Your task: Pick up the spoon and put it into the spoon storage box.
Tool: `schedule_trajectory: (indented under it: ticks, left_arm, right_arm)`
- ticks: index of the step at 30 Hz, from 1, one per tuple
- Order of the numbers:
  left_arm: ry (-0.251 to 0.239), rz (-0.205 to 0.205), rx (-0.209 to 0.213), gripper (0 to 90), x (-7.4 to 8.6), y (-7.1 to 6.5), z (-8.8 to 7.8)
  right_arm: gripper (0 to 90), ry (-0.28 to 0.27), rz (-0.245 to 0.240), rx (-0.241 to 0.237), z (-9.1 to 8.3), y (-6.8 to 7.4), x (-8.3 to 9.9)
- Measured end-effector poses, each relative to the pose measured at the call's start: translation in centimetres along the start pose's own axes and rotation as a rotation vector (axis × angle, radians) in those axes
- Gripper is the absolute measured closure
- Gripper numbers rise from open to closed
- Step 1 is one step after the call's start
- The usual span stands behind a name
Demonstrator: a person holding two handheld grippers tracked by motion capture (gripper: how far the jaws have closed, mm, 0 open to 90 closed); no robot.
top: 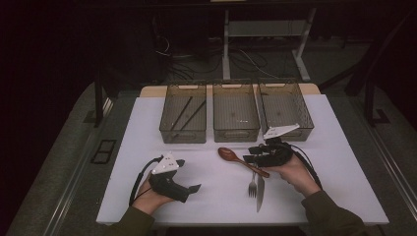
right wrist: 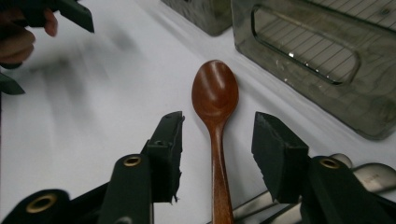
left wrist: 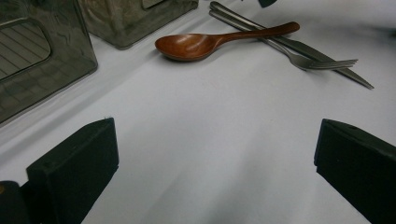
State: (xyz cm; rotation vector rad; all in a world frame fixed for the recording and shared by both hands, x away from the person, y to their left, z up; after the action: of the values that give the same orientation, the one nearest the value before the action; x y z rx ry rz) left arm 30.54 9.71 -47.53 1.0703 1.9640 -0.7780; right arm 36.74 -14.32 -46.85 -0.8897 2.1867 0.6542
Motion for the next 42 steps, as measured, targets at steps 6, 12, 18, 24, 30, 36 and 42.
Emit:
schedule_trajectory:
  ticks: [6,12,18,24,30,36,42]
  left_arm:
    - [0.001,0.002,0.001,0.0,0.0,0.0,0.0]
    - [0.0,0.003,0.002,0.0,0.0,0.0,0.0]
    - [0.002,0.004,0.003,0.0,0.0,-0.1,0.0]
    - [0.004,0.006,0.002,0.0,0.0,0.0,0.0]
    - [0.002,0.003,0.002,0.0,0.0,-0.1,0.0]
    - [0.004,0.005,0.002,0.0,0.0,-0.1,0.0]
    - [0.006,0.006,0.004,0.0,0.0,-0.1,0.0]
  right_arm:
    - [61.2,0.05,-0.025,0.005,1.3,-0.1,0.5]
    - [64.3,0.111,-0.063,0.01,2.5,0.1,1.1]
    - [69.2,0.139,-0.113,0.051,3.0,0.4,1.5]
    - [73.1,0.17,-0.188,0.102,3.5,0.8,1.9]
    - [79.1,0.187,-0.23,0.131,3.6,1.1,1.9]
    - [81.3,0.192,-0.242,0.132,3.6,1.1,1.9]
    - [81.4,0.183,-0.212,0.11,3.3,1.1,1.8]
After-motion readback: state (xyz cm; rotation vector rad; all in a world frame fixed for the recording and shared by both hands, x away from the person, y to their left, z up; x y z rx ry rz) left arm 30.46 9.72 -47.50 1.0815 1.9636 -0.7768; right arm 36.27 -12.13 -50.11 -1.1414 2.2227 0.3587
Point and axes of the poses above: each handheld gripper's, and its own axes: z roughly forward along the jaws, x roughly out of its underside, y roughly to its left, the point moved 8 cm from there along z, roughly forward along the jaws, and after that the axes turned 6 degrees about x, right-handed, at the moved point
